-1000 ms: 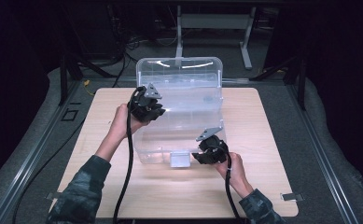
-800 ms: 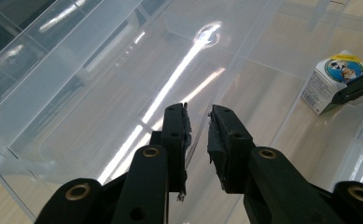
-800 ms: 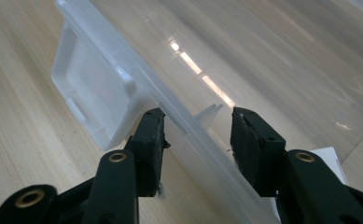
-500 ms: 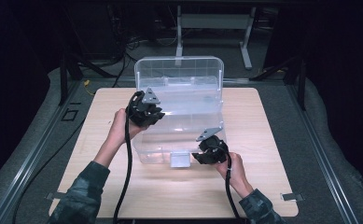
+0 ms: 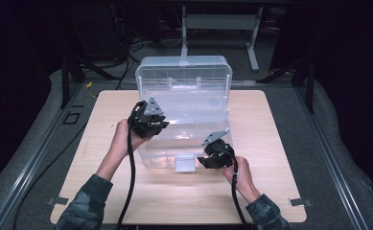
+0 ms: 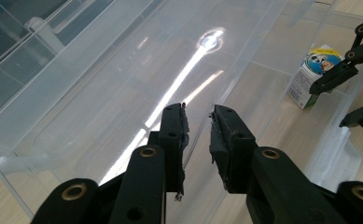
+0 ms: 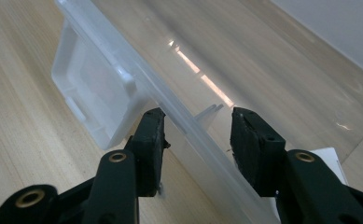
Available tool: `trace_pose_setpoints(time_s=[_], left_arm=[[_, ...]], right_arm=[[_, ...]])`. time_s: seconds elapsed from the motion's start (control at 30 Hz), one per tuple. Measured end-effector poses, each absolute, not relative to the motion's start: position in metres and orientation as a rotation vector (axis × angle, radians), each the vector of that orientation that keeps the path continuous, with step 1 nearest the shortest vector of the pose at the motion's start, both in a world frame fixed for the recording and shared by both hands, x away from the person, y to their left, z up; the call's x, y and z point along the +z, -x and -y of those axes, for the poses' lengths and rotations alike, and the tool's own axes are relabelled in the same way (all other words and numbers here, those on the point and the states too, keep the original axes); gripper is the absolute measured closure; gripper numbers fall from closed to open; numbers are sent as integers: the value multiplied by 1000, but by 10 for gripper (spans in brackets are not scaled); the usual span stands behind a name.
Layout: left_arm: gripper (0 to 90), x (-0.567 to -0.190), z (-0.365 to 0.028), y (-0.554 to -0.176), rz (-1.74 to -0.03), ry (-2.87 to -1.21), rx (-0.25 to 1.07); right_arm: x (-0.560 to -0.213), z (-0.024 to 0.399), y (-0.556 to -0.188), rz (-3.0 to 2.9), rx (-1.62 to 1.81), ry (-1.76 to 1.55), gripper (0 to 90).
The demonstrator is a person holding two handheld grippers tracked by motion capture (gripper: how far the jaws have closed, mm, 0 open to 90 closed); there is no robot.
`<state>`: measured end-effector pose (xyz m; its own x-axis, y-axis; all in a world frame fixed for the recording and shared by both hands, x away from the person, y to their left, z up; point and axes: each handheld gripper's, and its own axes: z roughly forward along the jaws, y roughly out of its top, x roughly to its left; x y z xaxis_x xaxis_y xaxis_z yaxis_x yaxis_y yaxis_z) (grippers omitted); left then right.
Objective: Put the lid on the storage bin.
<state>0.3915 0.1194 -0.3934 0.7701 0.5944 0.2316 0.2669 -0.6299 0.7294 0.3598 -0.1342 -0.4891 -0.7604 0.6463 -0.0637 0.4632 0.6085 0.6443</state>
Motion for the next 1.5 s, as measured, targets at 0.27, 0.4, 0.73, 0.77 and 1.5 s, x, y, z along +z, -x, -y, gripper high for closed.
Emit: trace_pose_setpoints(time_s=[0.27, 0.4, 0.73, 0.77, 1.5], left_arm=[[723, -399, -116, -379, -628, -2271, 658], [719, -402, -117, -376, -628, -2256, 674], [717, -407, -117, -370, -638, -2243, 666], [717, -408, -118, -369, -635, -2242, 670], [713, -418, -117, -356, -621, -2223, 726]], right_arm=[[-489, 134, -360, -2548, 895, -908, 553], [-489, 134, -360, -2550, 898, -908, 553], [-489, 134, -360, -2552, 893, -915, 550], [-489, 134, -360, -2552, 892, -915, 550], [-489, 136, -363, -2578, 919, -932, 542]])
